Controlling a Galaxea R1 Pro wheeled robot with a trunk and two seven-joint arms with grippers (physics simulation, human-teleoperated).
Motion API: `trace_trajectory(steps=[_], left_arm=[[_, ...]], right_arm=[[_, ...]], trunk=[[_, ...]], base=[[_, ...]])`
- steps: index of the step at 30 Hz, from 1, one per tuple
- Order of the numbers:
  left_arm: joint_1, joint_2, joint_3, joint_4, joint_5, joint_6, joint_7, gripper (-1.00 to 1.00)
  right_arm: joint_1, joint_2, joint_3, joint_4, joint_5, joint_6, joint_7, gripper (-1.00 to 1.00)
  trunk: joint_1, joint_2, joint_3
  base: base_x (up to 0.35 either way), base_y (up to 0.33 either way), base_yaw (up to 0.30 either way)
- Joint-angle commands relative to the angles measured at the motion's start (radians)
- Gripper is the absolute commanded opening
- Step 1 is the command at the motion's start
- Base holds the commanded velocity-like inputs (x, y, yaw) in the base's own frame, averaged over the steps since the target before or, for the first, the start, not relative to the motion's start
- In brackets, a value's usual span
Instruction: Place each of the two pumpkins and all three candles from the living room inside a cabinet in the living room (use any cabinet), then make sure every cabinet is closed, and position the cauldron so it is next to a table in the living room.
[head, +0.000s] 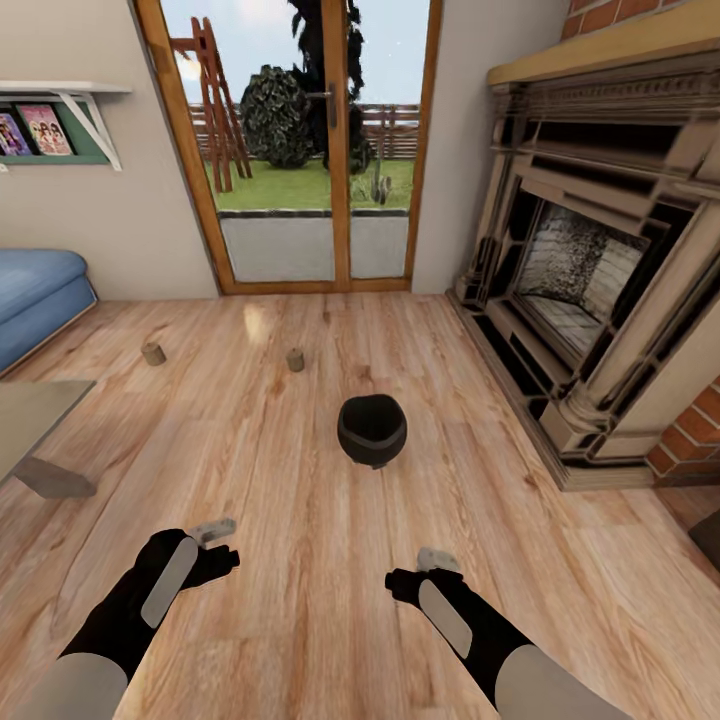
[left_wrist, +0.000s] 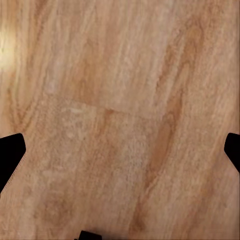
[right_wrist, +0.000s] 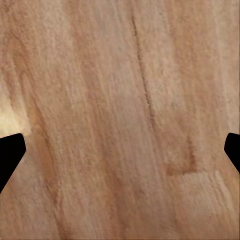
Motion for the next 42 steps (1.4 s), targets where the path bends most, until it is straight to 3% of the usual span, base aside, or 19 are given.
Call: trace_trajectory(steps=[1,20,42], left_arm=[[0.0,0.001,-0.004,-0.001,0.01,0.001,0.01,1.0],[0.0,0.001,-0.005,-0.001,0.007,0.001,0.01,1.0],[0.0,0.001,-0.005,-0.001,0.004,0.001,0.01,1.0]], right_arm=[[-0.001,-0.001,0.005,-0.002,-0.008,0.002,-0.009,1.0],[-0.001,-0.001,0.006,-0.002,-0.009,0.002,-0.009,1.0],[-0.001,-0.001,0.004,-0.002,-0.009,0.003,-0.009,1.0]], trunk=[[0.0,0.0,-0.001],[0.0,0.0,-0.001],[0.0,0.0,-0.001]], base=[[0.329,0.087,0.0],[0.317,0.121,0.0],[0.021,0.009,0.0]])
